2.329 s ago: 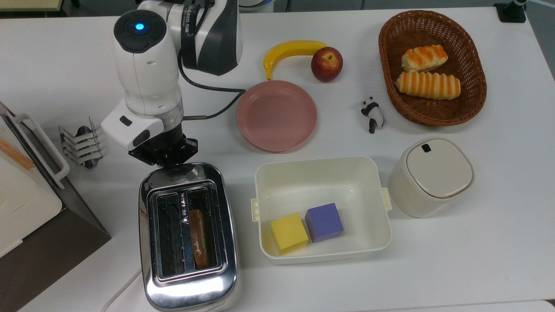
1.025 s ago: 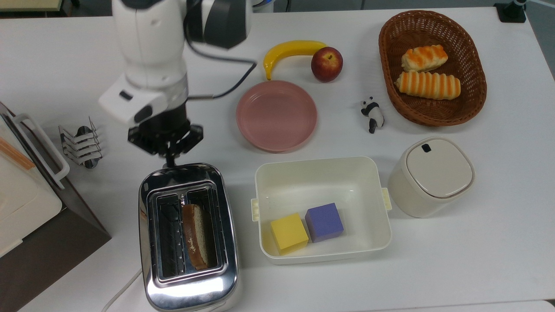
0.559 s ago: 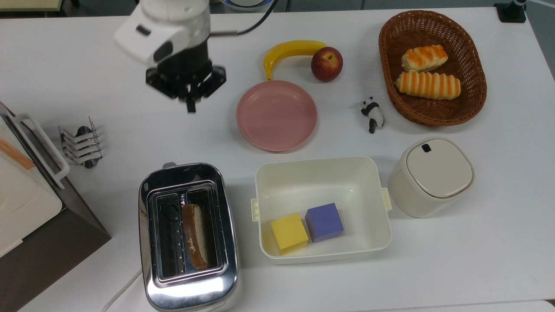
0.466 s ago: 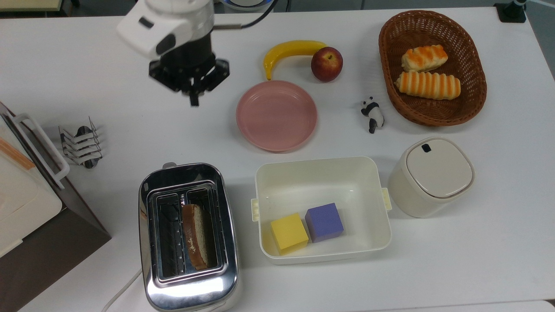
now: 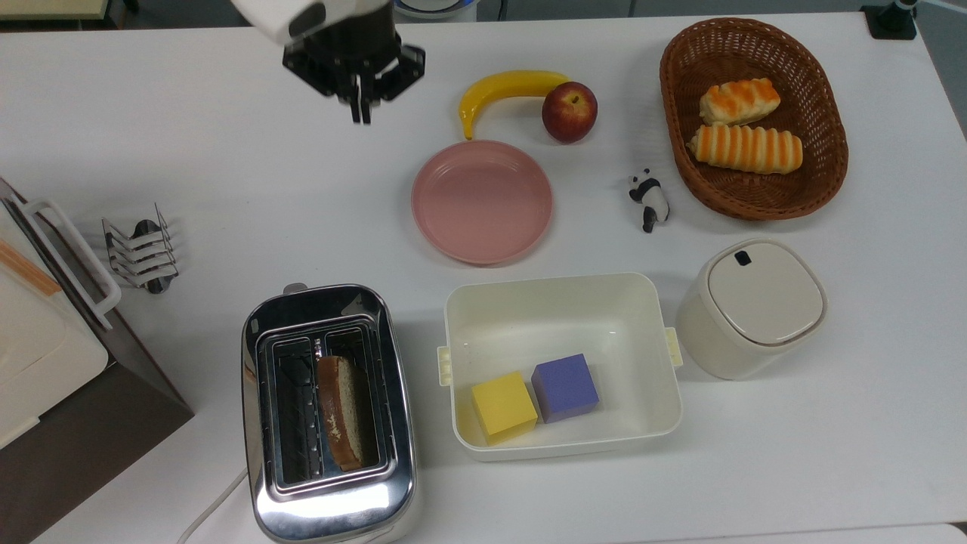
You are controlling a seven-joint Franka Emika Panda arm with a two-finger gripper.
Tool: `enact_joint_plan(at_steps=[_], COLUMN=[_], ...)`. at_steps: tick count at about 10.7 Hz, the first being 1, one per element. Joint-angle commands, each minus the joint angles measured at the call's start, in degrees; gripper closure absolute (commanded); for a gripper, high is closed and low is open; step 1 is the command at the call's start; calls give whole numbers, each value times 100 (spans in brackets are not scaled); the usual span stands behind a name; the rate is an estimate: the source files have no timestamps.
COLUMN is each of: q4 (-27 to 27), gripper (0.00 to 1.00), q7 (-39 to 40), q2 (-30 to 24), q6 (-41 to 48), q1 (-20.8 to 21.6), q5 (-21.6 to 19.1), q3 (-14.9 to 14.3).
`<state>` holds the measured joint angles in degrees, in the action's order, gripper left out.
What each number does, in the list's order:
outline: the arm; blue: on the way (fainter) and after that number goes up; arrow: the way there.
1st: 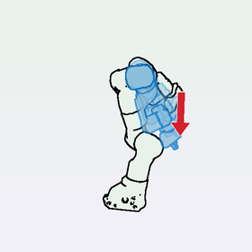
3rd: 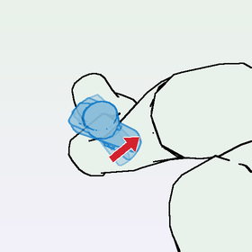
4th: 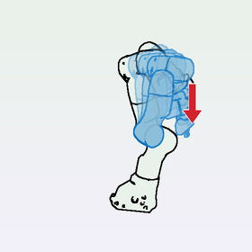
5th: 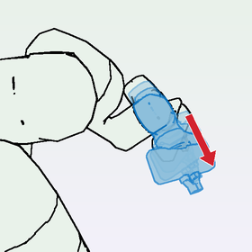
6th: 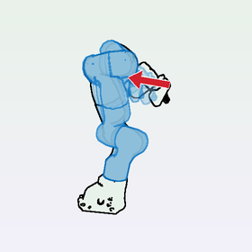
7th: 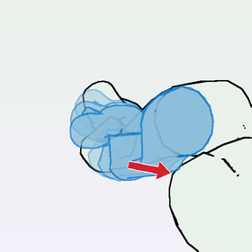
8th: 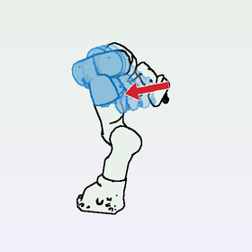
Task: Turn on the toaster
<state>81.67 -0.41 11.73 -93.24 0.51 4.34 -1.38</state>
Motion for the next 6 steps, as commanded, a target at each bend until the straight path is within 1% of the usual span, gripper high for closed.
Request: enact_joint_plan(at_steps=[1,5,6], q4=[543,508,490], gripper=[0,0,0], q7=[-55,15,6], q2=[-715,-848,-865], q6=[130,420,464], q1=[27,72,72], q5=[-3,50,-11], q3=[-55,-29,-29])
